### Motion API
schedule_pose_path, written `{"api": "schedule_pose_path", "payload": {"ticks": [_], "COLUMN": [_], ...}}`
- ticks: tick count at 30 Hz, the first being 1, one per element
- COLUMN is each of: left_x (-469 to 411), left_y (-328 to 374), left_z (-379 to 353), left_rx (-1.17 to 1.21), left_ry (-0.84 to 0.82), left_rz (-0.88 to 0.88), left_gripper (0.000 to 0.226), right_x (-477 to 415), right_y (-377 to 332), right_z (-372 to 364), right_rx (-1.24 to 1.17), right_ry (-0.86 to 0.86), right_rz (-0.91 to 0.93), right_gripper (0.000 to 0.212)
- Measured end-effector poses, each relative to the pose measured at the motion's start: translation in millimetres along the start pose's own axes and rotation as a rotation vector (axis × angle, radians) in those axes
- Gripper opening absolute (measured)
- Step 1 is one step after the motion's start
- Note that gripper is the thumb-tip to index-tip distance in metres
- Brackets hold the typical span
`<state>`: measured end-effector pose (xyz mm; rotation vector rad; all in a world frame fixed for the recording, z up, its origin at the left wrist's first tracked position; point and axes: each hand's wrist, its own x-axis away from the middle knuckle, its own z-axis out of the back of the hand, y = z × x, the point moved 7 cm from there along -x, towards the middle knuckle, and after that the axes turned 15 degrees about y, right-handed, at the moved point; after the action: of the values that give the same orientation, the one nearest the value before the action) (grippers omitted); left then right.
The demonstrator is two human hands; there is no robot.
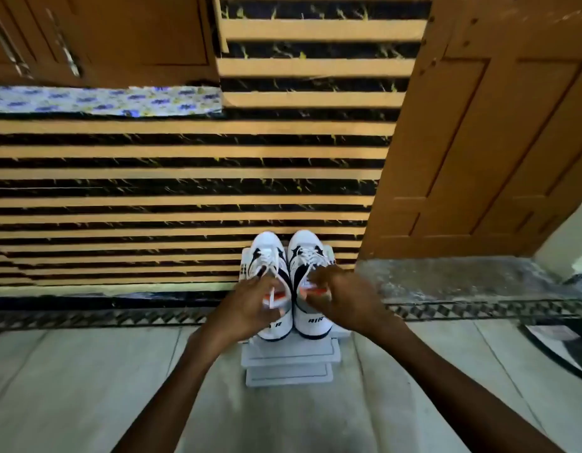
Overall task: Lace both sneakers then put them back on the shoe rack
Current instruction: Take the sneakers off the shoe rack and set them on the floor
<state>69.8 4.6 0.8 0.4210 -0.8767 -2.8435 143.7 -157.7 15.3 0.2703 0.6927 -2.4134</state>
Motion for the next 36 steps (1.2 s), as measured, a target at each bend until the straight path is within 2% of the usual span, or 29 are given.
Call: {"api": "schedule_pose_path", "payload": {"ticks": [2, 3, 7, 15, 20, 30, 36], "left_x": [8, 7, 5, 4, 8, 3, 21], "left_y": [-10, -15, -20, -19, -15, -31, -21], "left_z": [-35, -49, -68, -69, -73, -76, -69], "left_rx": [-0.146, -0.164, -0.133, -0.133, -0.127, -0.1, -0.063], "left_ry": [-0.037, -0.013, 0.142, 0.143, 0.123, 0.128, 0.237], "left_rz": [-0.025, -0.038, -0.089, -0.102, -0.086, -0.036, -0.045], "left_gripper": [0.053, 0.053, 0.037, 0.032, 0.036, 0.045, 0.055], "right_x": [15, 18, 20, 20, 26, 29, 50], "right_y": [8, 14, 22, 24, 29, 22, 17], "right_z": [-44, -62, -88, -89, -87, -84, -74], "right_rx": [0.217, 0.291, 0.33, 0.299, 0.292, 0.324, 0.28], "right_ry": [-0.184, -0.211, -0.093, -0.078, -0.067, 0.065, 0.166], "right_rz": [0.041, 0.082, 0.143, 0.176, 0.18, 0.211, 0.181], "right_gripper": [0.056, 0.056, 0.039, 0.041, 0.042, 0.048, 0.041]}}
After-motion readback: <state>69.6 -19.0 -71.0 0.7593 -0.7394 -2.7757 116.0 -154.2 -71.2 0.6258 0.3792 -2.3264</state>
